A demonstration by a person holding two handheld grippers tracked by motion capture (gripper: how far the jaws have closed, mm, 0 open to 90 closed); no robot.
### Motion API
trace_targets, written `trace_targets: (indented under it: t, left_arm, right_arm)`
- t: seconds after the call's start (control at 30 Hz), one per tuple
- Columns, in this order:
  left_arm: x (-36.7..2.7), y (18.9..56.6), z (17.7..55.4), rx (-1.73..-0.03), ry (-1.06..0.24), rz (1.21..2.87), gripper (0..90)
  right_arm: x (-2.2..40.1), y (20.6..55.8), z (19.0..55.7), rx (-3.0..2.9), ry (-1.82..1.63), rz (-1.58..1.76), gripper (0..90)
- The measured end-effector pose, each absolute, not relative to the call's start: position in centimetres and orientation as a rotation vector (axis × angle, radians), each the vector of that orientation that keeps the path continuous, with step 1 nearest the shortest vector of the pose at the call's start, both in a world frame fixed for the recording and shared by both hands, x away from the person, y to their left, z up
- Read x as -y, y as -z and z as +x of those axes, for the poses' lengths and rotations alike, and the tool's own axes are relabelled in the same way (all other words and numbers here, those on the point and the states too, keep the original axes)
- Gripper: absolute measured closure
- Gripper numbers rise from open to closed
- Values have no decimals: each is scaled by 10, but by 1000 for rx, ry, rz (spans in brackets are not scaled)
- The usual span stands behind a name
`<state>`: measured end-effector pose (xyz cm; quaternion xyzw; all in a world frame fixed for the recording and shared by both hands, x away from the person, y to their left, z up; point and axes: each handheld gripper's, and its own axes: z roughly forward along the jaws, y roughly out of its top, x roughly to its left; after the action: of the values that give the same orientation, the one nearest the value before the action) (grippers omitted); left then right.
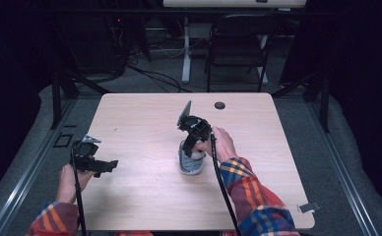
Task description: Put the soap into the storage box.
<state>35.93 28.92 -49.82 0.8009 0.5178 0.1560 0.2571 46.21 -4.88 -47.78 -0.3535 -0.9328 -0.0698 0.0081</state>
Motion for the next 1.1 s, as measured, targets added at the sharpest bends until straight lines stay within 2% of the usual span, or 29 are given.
trace_targets:
  t: [1.1]
  left_arm:
    - [-289, 498, 359, -1404, -424, 2176, 0]
  right_arm:
    - [46, 495, 464, 2869, 237, -1131, 234]
